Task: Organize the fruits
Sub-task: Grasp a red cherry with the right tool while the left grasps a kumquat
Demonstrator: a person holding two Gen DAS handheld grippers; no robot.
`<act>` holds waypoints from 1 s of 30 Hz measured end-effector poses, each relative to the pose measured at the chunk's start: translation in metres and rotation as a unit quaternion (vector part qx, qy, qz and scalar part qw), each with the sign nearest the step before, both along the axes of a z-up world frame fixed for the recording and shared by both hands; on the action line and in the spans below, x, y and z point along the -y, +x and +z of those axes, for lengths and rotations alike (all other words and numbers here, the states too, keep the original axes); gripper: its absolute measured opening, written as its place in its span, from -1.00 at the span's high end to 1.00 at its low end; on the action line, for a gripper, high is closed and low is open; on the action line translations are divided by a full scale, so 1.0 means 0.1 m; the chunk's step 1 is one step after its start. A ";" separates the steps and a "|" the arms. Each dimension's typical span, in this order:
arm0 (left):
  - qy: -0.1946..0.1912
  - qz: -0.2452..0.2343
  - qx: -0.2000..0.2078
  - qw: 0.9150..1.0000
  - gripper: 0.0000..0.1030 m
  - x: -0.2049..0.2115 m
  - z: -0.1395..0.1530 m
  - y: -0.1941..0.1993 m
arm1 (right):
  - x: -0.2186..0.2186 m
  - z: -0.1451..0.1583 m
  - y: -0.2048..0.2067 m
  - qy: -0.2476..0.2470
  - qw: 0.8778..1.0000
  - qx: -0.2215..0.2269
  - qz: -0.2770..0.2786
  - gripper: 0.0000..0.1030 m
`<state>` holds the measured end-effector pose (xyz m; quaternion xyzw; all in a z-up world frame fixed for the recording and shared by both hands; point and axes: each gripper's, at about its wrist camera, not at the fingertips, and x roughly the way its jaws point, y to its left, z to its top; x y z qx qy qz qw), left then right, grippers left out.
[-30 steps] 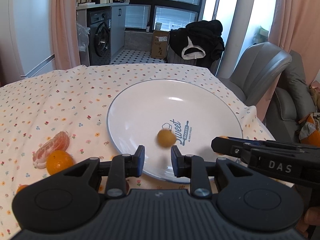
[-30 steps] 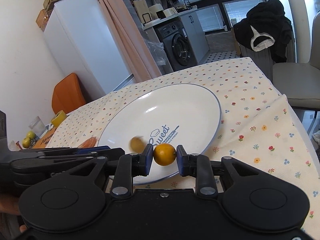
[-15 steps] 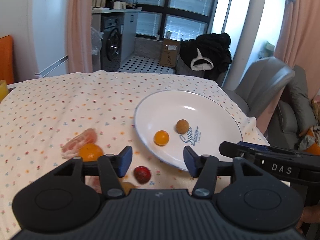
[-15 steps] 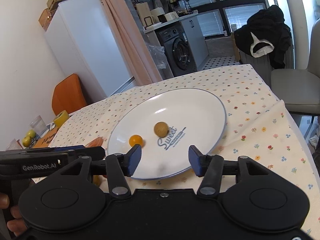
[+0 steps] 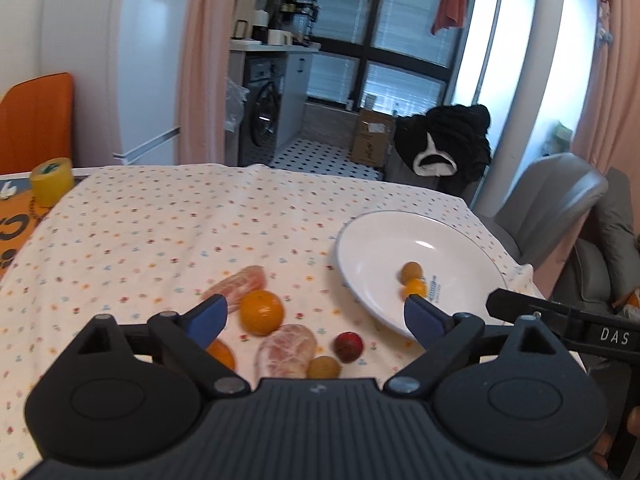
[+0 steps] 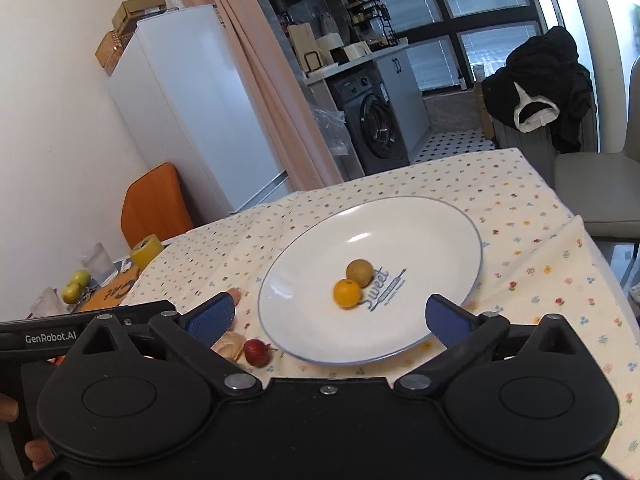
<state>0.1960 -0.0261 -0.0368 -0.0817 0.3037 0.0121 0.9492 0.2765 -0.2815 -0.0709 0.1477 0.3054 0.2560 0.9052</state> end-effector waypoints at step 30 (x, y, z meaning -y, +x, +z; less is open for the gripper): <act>-0.010 0.056 -0.015 0.998 -0.70 -0.58 -0.25 -0.67 | -0.55 -0.07 -0.40 -0.046 0.992 -0.002 0.118 -0.81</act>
